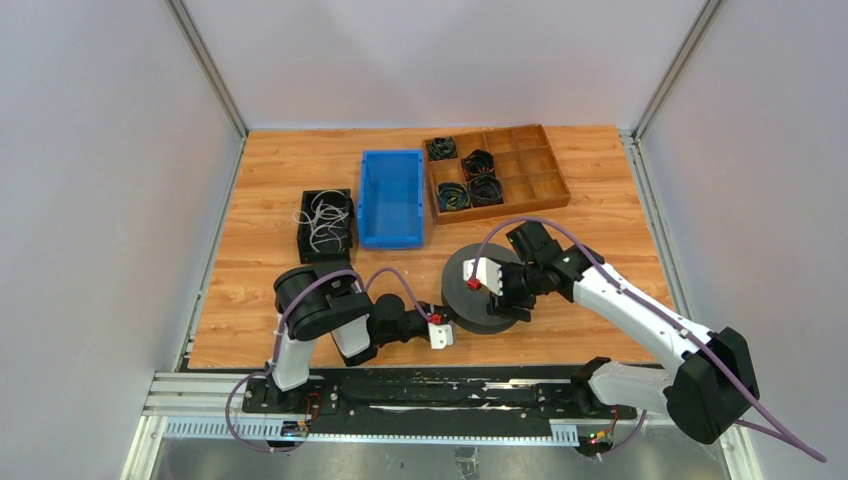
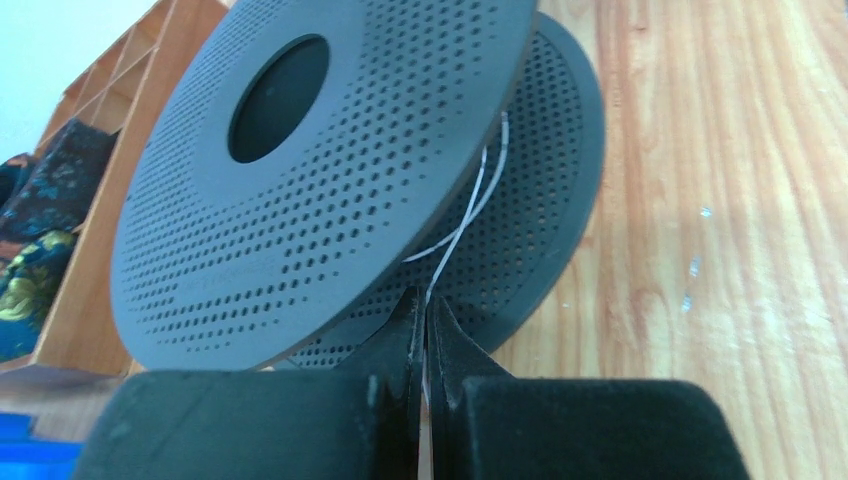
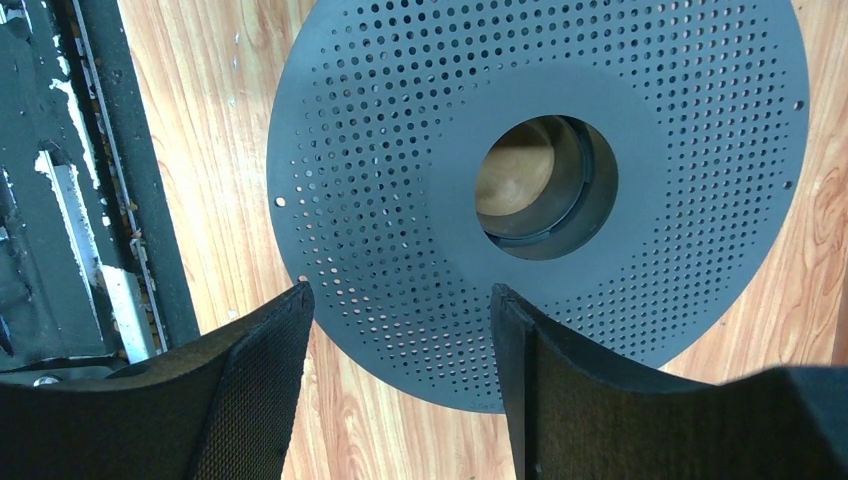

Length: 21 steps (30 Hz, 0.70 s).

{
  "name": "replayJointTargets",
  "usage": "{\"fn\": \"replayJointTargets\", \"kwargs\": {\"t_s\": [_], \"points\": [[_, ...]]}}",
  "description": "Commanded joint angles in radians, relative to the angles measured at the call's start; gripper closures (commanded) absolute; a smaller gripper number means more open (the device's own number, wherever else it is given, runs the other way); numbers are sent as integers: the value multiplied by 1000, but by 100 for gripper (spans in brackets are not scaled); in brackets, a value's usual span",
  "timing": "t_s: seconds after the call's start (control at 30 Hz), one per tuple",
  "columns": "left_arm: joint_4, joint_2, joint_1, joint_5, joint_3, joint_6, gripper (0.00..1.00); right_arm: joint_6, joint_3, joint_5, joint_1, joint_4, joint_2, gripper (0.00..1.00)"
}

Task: Wrap the cables
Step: Adjust the cable on the cable reel.

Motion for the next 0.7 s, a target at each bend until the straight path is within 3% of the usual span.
{"fn": "replayJointTargets", "kwargs": {"t_s": [0.0,0.4,0.67], "points": [[62,20,-31,-168,27,18,100,13,-22,-21,-10,-8,-1,35],[59,112,-107,-455,91,81,92,23,-41,-30,-10,8,-3,35],[61,156,-118,-527,117,106,74,23,-50,-30,-11,13,-3,35]]}}
